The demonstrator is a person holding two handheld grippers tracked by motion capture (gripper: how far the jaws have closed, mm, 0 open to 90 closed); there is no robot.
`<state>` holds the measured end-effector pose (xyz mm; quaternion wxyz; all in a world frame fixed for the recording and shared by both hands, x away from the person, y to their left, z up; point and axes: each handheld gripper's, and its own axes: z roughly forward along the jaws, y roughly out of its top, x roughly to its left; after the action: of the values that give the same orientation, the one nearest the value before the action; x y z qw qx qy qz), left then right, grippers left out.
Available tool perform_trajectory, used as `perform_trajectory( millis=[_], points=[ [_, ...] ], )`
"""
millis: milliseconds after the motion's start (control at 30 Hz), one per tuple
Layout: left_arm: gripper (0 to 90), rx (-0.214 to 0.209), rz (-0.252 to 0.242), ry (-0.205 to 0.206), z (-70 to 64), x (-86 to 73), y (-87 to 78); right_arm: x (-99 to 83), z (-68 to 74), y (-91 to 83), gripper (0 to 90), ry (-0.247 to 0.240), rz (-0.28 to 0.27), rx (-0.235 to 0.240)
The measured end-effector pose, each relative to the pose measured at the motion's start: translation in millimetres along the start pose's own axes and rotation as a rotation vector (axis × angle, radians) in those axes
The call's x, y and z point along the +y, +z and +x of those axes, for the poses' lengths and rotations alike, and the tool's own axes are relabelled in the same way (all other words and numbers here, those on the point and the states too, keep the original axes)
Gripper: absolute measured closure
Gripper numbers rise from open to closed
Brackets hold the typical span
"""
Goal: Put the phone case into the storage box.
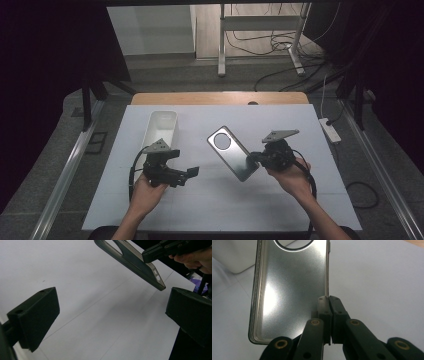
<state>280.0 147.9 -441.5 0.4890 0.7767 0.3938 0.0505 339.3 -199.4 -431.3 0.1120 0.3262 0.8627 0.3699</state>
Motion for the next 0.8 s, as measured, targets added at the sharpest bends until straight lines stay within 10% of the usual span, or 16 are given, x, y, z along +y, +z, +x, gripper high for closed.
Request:
perform_trajectory(
  millis=[800],
  points=[
    [0.0,-0.067,0.041,-0.044,-3.1,14.9,34.9,0.8,6.3,-2.1,88.1,-0.004,-0.033,-0.014]
  ],
)
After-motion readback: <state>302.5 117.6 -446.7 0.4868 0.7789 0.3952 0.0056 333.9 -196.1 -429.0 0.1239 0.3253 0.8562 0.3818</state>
